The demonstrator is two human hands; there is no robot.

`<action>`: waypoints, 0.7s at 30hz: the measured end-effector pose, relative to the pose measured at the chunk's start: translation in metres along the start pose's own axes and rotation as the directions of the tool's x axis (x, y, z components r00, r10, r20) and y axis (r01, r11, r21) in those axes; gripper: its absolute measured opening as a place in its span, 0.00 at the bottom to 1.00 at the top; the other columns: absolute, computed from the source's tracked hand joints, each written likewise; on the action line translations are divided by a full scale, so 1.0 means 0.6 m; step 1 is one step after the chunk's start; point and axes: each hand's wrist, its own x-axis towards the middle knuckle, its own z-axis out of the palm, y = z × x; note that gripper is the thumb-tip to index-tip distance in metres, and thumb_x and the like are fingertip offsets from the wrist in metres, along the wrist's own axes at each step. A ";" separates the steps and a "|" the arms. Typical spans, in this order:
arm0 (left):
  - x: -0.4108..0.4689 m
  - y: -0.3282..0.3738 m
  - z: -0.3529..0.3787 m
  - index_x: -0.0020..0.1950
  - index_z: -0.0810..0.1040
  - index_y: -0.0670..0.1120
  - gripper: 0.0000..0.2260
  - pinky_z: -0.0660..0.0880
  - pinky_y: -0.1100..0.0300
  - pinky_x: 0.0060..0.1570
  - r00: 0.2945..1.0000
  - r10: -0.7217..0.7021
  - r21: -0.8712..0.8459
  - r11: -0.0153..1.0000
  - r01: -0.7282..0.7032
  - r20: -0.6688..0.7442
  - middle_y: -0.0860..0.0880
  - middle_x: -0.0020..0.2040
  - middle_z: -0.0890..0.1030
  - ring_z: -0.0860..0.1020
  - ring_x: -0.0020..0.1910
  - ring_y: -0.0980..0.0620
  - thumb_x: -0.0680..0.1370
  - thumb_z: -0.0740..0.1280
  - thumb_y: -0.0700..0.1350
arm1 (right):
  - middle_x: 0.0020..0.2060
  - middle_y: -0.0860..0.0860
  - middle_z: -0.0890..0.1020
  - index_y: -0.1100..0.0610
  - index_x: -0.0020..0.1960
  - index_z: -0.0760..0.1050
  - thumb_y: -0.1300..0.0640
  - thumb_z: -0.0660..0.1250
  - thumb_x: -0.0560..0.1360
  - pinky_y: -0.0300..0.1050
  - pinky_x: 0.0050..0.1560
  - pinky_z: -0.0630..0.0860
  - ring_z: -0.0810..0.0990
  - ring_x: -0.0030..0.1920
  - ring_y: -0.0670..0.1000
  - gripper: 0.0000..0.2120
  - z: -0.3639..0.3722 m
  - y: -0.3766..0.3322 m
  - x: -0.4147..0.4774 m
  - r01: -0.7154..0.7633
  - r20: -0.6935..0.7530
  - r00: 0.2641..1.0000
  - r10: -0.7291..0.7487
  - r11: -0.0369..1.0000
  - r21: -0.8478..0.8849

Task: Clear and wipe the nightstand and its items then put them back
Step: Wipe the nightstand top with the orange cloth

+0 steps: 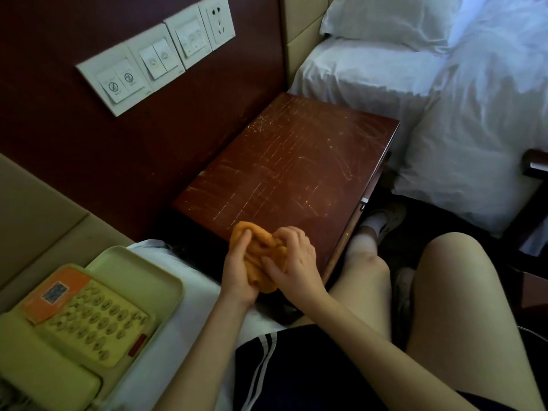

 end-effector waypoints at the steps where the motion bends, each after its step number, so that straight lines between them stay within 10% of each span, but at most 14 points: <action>1: 0.007 0.004 -0.004 0.44 0.81 0.46 0.10 0.77 0.56 0.43 0.998 -0.011 -0.049 0.999 0.008 -0.059 0.44 0.46 0.82 0.81 0.45 0.49 0.77 0.61 0.47 | 0.59 0.51 0.71 0.55 0.61 0.70 0.55 0.66 0.74 0.40 0.61 0.55 0.64 0.64 0.49 0.17 0.003 0.010 -0.007 0.014 0.042 0.999 -0.013 0.999 -0.041; 5: 0.028 0.014 -0.016 0.36 0.82 0.49 0.10 0.76 0.60 0.29 0.954 0.082 0.202 0.979 -0.023 -0.289 0.49 0.35 0.83 0.81 0.32 0.52 0.74 0.65 0.39 | 0.57 0.54 0.75 0.58 0.60 0.74 0.60 0.63 0.75 0.45 0.59 0.60 0.70 0.61 0.55 0.14 0.009 0.036 -0.026 0.011 0.021 1.000 -0.008 0.993 -0.118; 9: 0.047 0.007 -0.023 0.49 0.66 0.50 0.12 0.74 0.60 0.27 0.913 0.368 0.878 0.479 -0.025 -0.175 0.53 0.33 0.78 0.78 0.30 0.56 0.73 0.69 0.47 | 0.53 0.53 0.78 0.58 0.57 0.76 0.62 0.61 0.72 0.48 0.57 0.64 0.73 0.58 0.54 0.14 0.010 0.042 -0.014 -0.019 -0.086 0.996 0.006 0.989 -0.150; 16: 0.066 -0.038 0.019 0.60 0.68 0.42 0.16 0.74 0.53 0.41 0.857 0.508 0.995 0.002 -0.098 0.083 0.43 0.50 0.77 0.76 0.46 0.45 0.79 0.57 0.52 | 0.52 0.57 0.79 0.60 0.55 0.77 0.62 0.64 0.69 0.54 0.56 0.69 0.75 0.56 0.61 0.15 0.006 0.058 -0.005 -0.104 -0.102 0.992 0.079 0.959 -0.263; 21: 0.050 -0.076 0.021 0.53 0.78 0.43 0.11 0.74 0.52 0.41 0.790 0.533 0.945 -0.276 -0.174 0.301 0.43 0.48 0.79 0.77 0.46 0.43 0.73 0.70 0.42 | 0.51 0.55 0.80 0.59 0.52 0.79 0.61 0.65 0.65 0.57 0.55 0.71 0.77 0.55 0.62 0.16 -0.009 0.082 0.016 -0.122 -0.110 0.990 0.084 0.906 -0.405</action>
